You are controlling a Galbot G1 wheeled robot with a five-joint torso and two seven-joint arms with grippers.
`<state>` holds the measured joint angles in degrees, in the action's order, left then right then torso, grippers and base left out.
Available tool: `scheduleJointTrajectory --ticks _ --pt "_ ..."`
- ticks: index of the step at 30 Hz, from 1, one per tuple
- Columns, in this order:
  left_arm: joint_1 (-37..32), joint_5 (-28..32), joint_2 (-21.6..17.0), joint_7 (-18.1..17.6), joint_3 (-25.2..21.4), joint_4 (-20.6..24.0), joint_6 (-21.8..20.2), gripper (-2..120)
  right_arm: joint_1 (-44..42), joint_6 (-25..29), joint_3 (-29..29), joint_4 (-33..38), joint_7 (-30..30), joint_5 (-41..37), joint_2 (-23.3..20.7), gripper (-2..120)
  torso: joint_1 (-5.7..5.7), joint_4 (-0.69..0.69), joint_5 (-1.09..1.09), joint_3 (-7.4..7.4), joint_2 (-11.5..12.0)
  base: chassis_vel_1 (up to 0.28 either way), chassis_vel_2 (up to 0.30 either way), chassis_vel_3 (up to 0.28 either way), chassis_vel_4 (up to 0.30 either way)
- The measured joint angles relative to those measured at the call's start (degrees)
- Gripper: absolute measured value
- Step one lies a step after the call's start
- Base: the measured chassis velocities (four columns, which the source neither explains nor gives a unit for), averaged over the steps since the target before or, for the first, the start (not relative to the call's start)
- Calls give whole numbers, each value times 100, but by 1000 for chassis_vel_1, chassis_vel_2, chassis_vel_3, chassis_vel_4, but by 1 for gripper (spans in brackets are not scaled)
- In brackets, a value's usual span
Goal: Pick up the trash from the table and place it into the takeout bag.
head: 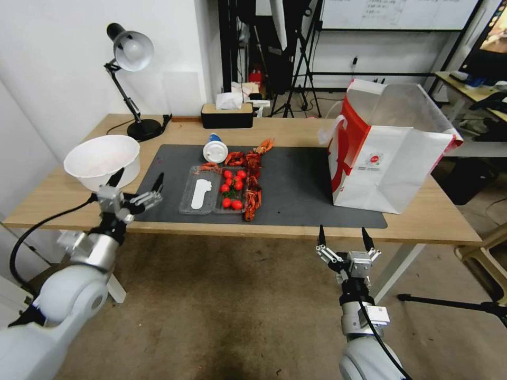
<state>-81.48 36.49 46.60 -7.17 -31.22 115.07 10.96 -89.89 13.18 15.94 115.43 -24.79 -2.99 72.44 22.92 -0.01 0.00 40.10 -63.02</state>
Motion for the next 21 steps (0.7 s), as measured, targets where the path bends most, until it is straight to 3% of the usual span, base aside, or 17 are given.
scheduleJointTrajectory --ticks 5,10,21 --pt "-826 -464 442 13 -430 62 137 100 -6 10 -33 -31 4 41 7 100 0 2 0 0 0 0 0 0 0" --pt "-1233 -729 725 8 -469 -71 515 100 -30 3 -31 -16 -3 57 20 100 0 2 -1 1 0 0 0 0 0" --pt "-1458 -965 829 2 -361 -309 962 100 -59 -4 -26 3 -13 87 63 100 0 1 -1 1 0 0 0 0 0"
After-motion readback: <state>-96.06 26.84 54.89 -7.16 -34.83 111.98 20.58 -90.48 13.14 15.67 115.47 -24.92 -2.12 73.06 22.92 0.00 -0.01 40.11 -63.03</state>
